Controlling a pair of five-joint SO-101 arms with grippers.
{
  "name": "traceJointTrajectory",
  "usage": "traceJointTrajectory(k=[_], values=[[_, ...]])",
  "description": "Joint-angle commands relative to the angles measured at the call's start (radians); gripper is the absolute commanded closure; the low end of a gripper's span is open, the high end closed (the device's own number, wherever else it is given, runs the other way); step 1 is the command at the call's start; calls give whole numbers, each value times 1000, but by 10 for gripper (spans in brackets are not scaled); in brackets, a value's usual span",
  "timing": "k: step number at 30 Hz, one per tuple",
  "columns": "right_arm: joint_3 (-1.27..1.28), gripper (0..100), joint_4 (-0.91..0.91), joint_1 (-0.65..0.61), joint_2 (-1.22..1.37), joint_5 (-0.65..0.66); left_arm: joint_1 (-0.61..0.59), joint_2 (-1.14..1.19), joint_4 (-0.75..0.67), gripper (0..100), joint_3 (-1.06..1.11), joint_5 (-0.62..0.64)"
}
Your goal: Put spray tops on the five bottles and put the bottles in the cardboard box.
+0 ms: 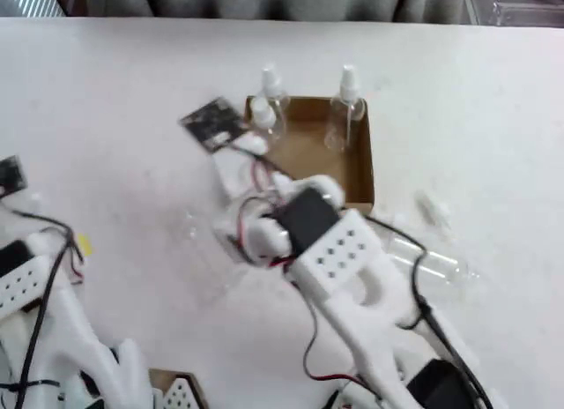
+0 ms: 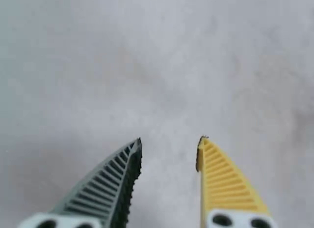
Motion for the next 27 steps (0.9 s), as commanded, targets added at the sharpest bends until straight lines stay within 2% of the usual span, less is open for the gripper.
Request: traceJointTrajectory(k=[1,7,14,18,22,27], values=[[-41,962,99,139,-81,71,166,-7,78,812,-83,12],[201,958,113,291,-145,186,346,-7,84,812,-87,14],[591,982,-96,526,-326,319,526,-7,150,816,-157,14],[760,982,-186,641,-437,414,650,-7,184,846,-196,143],[858,982,-242,711,-492,466,748,-5,173,983,-244,273],[904,982,-285,714,-473,468,808,4,110,907,-221,308]])
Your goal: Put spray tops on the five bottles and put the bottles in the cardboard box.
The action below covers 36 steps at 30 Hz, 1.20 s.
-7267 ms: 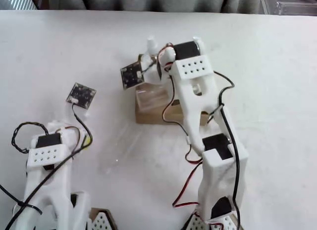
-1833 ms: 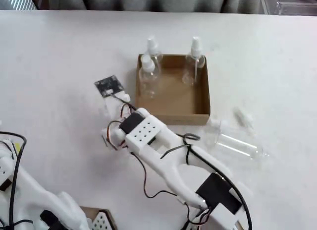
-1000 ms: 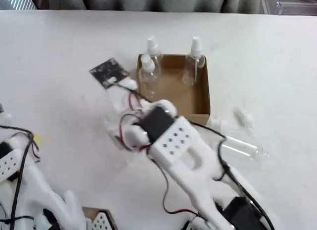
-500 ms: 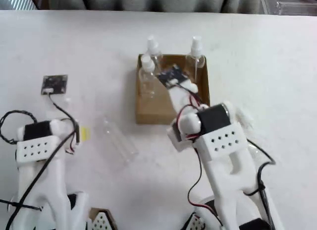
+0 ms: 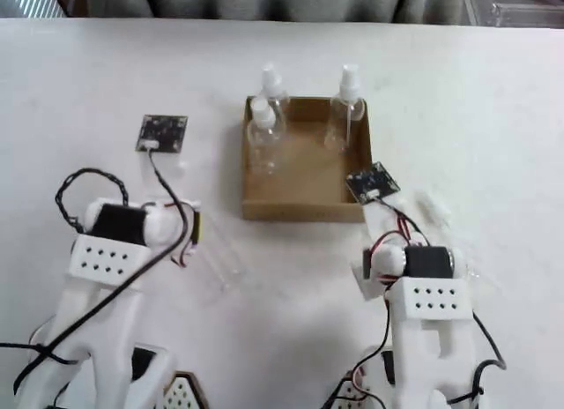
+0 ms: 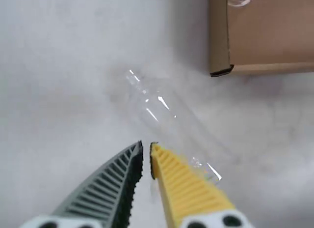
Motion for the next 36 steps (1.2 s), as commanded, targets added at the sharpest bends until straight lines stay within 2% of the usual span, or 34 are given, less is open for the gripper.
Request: traceJointTrajectory(k=[1,4,9,11,17,24,36], values=[[-5,982,-25,16,1,11,35,4,-69,888,-14,23],[-5,982,-31,15,18,11,36,4,-187,828,69,44],[34,982,-93,4,47,11,36,-4,-391,808,201,273],[48,982,-105,-8,58,11,36,-4,-437,808,227,324],[49,982,-110,-7,64,11,5,-5,-405,802,238,324],[49,982,-111,-7,64,11,-18,-5,-370,624,256,316],[75,982,-143,-7,65,14,-77,4,-342,624,255,370]])
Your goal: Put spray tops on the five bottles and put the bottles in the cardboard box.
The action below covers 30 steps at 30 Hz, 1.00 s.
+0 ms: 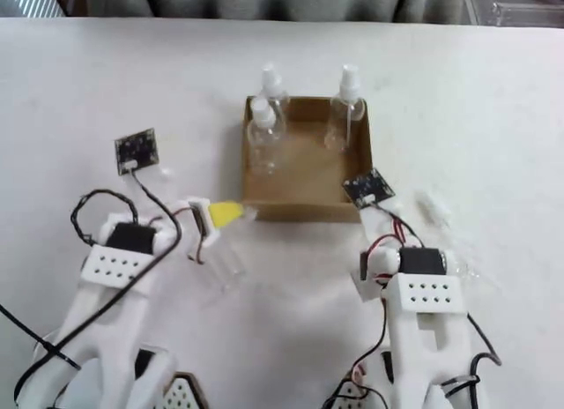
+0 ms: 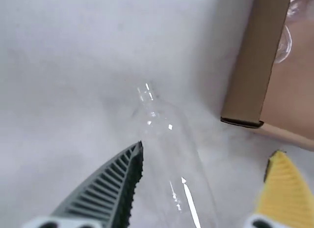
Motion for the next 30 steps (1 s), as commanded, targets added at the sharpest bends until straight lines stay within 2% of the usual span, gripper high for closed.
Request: traceJointTrajectory(k=[1,11,19,30], values=[[-8,982,-18,-8,4,12,-35,4,9,624,-8,14],[-5,982,-25,-8,4,9,-41,7,9,624,-3,14],[-5,982,-27,-7,4,11,-64,200,38,623,-91,17],[31,982,-68,-1,4,17,-47,214,38,624,-92,15]])
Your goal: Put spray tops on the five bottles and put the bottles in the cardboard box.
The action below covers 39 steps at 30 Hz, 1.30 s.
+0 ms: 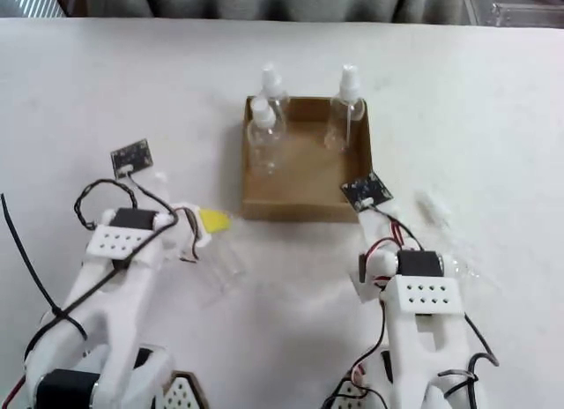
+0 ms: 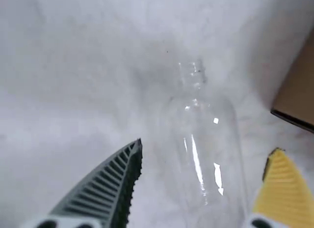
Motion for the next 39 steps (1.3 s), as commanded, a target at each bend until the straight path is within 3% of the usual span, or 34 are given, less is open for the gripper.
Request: traceJointTrajectory(k=[1,6,11,18,26,30,35,39], values=[[-9,982,-16,-2,4,8,13,-1,3,624,-48,8],[-8,982,-15,-2,4,9,53,-1,-44,630,-12,9],[-8,982,-15,-2,4,9,64,-1,-61,753,-14,5],[-6,982,-15,-2,4,9,76,21,-72,650,-12,11],[-5,982,-15,-2,4,9,62,236,-77,695,-98,23],[8,982,-18,-2,-4,9,31,226,-81,697,-110,23],[8,982,-19,-2,-4,11,30,196,-109,781,-110,21],[8,982,-19,-1,-4,11,16,162,-106,729,-110,25]])
